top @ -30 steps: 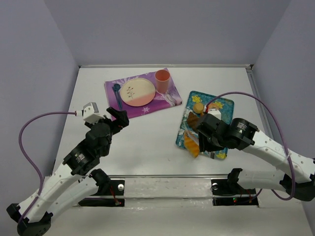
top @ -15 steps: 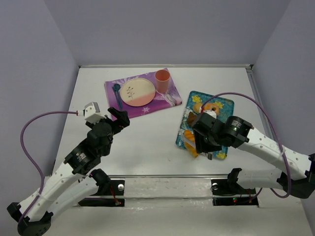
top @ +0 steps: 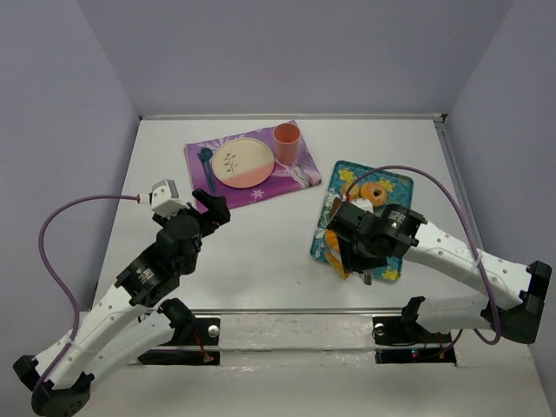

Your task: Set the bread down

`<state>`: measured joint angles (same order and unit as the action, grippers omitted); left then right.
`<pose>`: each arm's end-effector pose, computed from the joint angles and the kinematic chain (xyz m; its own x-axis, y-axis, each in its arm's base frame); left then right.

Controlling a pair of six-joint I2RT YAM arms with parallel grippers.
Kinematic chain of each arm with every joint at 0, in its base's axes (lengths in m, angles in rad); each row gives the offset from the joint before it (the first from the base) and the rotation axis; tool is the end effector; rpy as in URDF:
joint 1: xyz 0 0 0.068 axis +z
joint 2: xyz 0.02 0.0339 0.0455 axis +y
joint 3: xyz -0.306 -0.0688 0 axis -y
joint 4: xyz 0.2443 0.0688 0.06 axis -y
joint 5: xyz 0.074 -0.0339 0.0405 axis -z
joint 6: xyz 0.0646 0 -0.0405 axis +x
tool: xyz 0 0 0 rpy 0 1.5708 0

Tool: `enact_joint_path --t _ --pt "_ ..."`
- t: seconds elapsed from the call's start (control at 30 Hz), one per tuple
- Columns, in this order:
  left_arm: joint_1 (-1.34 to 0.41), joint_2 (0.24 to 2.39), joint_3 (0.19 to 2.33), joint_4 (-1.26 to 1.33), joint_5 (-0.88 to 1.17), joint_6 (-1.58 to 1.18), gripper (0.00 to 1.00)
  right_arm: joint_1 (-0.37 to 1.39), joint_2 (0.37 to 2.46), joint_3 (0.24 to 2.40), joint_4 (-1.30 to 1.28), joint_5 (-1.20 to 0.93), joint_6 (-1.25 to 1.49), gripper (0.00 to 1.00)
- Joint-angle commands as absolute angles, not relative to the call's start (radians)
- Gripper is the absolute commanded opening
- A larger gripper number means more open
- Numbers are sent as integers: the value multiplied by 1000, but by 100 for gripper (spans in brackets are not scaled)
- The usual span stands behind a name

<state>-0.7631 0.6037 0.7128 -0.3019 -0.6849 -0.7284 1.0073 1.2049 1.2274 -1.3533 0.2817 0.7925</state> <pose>0.1194 -0.0576 0.3497 -0.1610 -0.5594 -0.8131 -0.0276 0.8261 -0.5629 0.1144 0.1474 0.3326 -0.9174 -0.1714 -0.3592 -0.1759 0.9842 -0.0203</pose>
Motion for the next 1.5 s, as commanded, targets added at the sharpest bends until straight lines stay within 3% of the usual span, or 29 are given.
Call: enact_joint_path --t 0.0,0.17,0.37,0.63,0.77,0.93,1.07,1.23,1.47 --pt "-761 617 709 -255 -713 -718 99 1005 1223 1220 -1488 298 761 56" --pt "-761 621 707 -250 -713 -719 99 1005 1227 1207 -1488 270 750 52" --pt "-761 621 710 -250 -715 -718 99 1005 1221 1242 -1489 294 752 27" --pt "-761 607 713 -256 -713 -716 99 1005 1212 1414 -1485 411 742 13" --pt "-761 589 710 -265 -724 -719 99 1005 1218 1496 -1412 420 651 11" --pt "-761 574 715 -275 -750 -730 99 1005 1236 1517 -1064 371 473 11" --pt "-761 571 722 -281 -753 -727 99 1005 1366 1569 -813 409 301 11" --pt "-761 563 719 -287 -776 -773 99 945 1619 1768 -677 474 213 13" --pt "-761 563 716 -287 -790 -782 99 828 2038 2081 -575 270 115 11"
